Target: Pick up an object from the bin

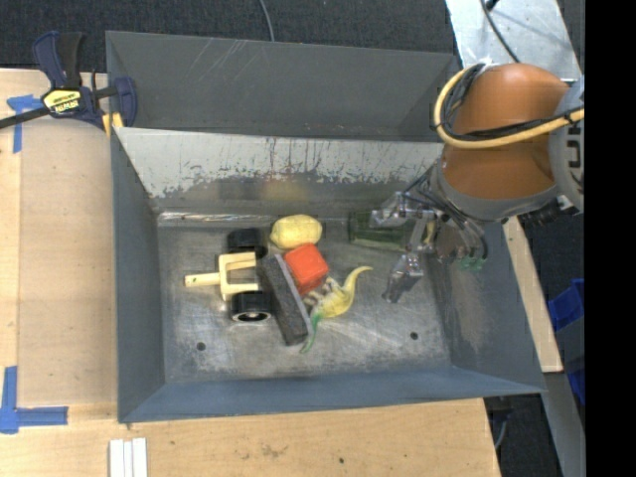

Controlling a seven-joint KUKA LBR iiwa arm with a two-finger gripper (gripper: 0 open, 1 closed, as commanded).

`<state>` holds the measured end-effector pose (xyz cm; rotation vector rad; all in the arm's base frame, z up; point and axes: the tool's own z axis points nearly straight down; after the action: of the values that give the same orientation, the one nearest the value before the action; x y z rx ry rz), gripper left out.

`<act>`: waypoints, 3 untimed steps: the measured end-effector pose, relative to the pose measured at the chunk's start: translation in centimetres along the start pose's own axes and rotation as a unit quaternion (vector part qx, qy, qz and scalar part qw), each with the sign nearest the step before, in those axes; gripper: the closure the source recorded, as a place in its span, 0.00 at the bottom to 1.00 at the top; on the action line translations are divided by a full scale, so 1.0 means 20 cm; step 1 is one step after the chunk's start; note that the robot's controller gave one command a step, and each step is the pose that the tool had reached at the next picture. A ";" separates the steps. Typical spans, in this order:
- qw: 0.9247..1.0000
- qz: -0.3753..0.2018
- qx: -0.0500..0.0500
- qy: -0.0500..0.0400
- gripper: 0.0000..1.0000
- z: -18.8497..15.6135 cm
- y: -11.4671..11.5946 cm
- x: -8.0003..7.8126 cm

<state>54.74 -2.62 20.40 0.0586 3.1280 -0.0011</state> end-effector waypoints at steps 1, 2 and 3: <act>1.000 -0.030 0.000 0.003 0.00 0.31 0.09 0.06; 0.998 -0.056 0.000 0.006 0.00 0.45 0.17 -0.16; 0.997 0.081 0.009 0.010 1.00 0.58 0.26 -0.04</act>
Offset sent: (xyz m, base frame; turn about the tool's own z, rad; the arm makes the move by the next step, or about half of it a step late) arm 0.0664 0.0431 -0.0993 -0.1281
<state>55.92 2.52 8.74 0.3142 3.1333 -0.0263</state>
